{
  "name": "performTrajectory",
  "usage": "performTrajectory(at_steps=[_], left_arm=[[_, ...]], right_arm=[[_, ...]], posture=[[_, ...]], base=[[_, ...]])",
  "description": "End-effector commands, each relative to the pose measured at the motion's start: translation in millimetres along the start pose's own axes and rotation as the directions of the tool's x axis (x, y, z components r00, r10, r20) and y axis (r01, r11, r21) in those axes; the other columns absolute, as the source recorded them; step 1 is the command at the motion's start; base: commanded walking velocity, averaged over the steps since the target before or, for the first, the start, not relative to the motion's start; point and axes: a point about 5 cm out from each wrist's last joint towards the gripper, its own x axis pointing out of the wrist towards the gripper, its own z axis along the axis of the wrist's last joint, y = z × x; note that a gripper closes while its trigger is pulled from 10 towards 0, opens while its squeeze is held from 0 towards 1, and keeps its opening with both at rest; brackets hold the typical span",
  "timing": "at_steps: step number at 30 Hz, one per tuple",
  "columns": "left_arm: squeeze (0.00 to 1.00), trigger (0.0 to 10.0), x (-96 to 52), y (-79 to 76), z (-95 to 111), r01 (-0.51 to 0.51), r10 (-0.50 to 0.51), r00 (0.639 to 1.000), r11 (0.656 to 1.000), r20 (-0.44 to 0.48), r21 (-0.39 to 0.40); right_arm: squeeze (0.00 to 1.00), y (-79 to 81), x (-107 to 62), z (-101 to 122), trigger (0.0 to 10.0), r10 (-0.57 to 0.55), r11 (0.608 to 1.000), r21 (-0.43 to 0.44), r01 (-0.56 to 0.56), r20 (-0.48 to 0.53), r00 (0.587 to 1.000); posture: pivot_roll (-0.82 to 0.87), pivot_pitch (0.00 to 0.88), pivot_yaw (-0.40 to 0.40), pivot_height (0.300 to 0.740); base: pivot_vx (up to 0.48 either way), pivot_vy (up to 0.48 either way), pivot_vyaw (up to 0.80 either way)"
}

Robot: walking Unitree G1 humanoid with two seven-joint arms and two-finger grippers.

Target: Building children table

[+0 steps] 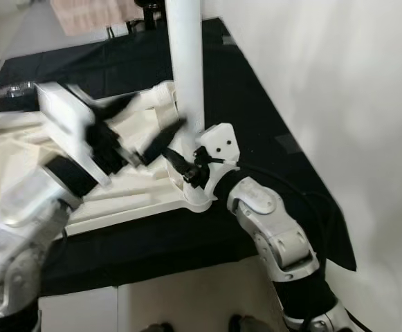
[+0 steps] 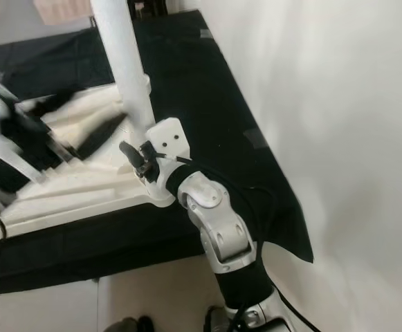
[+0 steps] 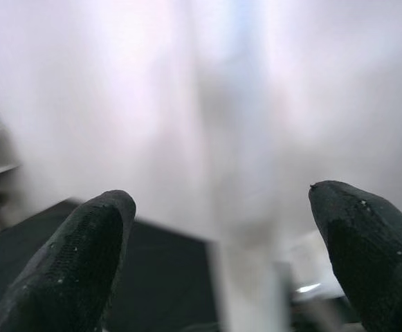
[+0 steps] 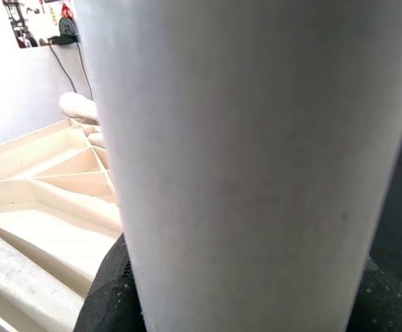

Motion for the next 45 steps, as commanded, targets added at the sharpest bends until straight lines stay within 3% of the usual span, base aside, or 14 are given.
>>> performTrajectory(at_steps=[1, 4, 5, 11, 12, 13, 14, 17, 24, 25, 26, 27, 35, 45], left_arm=[[0.00, 10.0, 6.1, 4.8, 0.9, 0.072, -0.072, 0.997, 0.996, -0.003, -0.044], [0.00, 10.0, 13.2, 8.4, 2.4, 0.120, -0.120, 0.993, 0.990, 0.010, -0.078], [1.00, 10.0, 19.1, 10.2, 2.3, 0.164, -0.163, 0.987, 0.981, 0.017, -0.100], [1.00, 10.0, 32.1, 16.3, -1.2, 0.188, -0.189, 0.982, 0.975, 0.007, -0.120], [0.55, 10.0, 37.9, 19.6, -4.1, 0.178, -0.180, 0.984, 0.976, -0.004, -0.125], [0.55, 10.0, 37.9, 19.6, -4.1, 0.178, -0.180, 0.984, 0.976, -0.004, -0.125], [0.00, 10.0, 43.1, 24.8, -9.0, 0.152, -0.158, 0.987, 0.980, -0.034, -0.127], [0.00, 10.0, 47.7, 29.3, -17.4, 0.118, -0.129, 0.989, 0.984, -0.078, -0.135], [0.00, 10.0, 65.7, 27.5, -40.5, 0.080, -0.122, 0.982, 0.961, -0.145, -0.263], [0.00, 9.1, 68.2, 25.7, -42.1, 0.087, -0.133, 0.981, 0.954, -0.142, -0.288], [0.00, 9.1, 68.2, 25.7, -42.1, 0.087, -0.133, 0.981, 0.954, -0.142, -0.288], [0.00, 0.0, 70.8, 24.0, -42.1, 0.106, -0.154, 0.979, 0.944, -0.134, -0.312], [0.00, 0.0, 80.7, 15.7, -35.1, 0.221, -0.271, 0.955, 0.921, -0.120, -0.321], [0.00, 0.0, 79.3, 15.4, -35.2, 0.234, -0.287, 0.948, 0.921, -0.137, -0.312]], right_arm=[[0.00, 2.3, -3.9, -53.4, 10.0, -0.017, 0.996, 0.082, 0.037, -0.236, 0.972], [0.00, 3.6, -2.9, -53.3, 10.0, -0.018, 0.996, 0.083, 0.038, -0.233, 0.972], [0.00, 5.0, -2.1, -52.9, 10.0, -0.017, 0.995, 0.087, 0.038, -0.228, 0.973], [0.00, 8.5, -1.1, -51.5, 10.0, -0.012, 0.995, 0.093, 0.033, -0.219, 0.976], [0.00, 10.0, -0.7, -50.4, 10.0, -0.007, 0.995, 0.097, 0.028, -0.213, 0.977], [0.00, 10.0, -0.7, -50.4, 10.0, -0.007, 0.995, 0.097, 0.028, -0.213, 0.977], [0.00, 11.3, -0.1, -49.3, 10.0, -0.002, 0.995, 0.101, 0.023, -0.207, 0.978], [0.00, 12.3, 0.2, -48.6, 10.0, 0.002, 0.994, 0.103, 0.020, -0.203, 0.979], [0.00, 14.4, 1.2, -47.8, 10.0, 0.008, 0.994, 0.109, 0.014, -0.194, 0.981], [0.00, 14.9, 1.5, -47.6, 10.0, 0.009, 0.994, 0.110, 0.013, -0.193, 0.981], [0.00, 14.9, 1.5, -47.6, 10.0, 0.009, 0.994, 0.110, 0.013, -0.193, 0.981], [0.00, 15.7, 2.1, -47.3, 10.0, 0.009, 0.994, 0.111, 0.012, -0.191, 0.982], [0.00, 16.4, 3.7, -46.4, 10.0, 0.010, 0.994, 0.110, 0.011, -0.184, 0.983], [0.00, 15.1, 6.0, -42.3, 10.0, 0.033, 0.995, 0.099, -0.017, -0.167, 0.985]], posture=[[-0.01, 0.154, 0.065, 0.740], [-0.01, 0.149, 0.074, 0.740], [-0.01, 0.148, 0.079, 0.740], [-0.03, 0.143, 0.091, 0.740], [-0.03, 0.142, 0.093, 0.740], [-0.03, 0.142, 0.093, 0.740], [-0.03, 0.140, 0.095, 0.740], [-0.03, 0.143, 0.099, 0.740], [-0.03, 0.143, 0.105, 0.740], [-0.03, 0.145, 0.107, 0.740], [-0.03, 0.145, 0.107, 0.740], [-0.04, 0.145, 0.111, 0.740], [-0.03, 0.145, 0.113, 0.740], [-0.03, 0.143, 0.111, 0.740]], base=[[0.000, 0.000, 0.00], [0.000, 0.000, 0.00], [0.000, 0.000, 0.00], [0.000, 0.000, 0.00], [0.000, 0.000, 0.00], [0.000, 0.000, 0.00], [0.000, 0.000, 0.00], [0.000, 0.000, 0.00], [0.000, 0.000, 0.00], [0.000, 0.000, 0.00], [0.000, 0.000, 0.00], [0.000, 0.000, 0.00], [0.000, 0.000, 0.00], [0.000, 0.000, 0.00]])
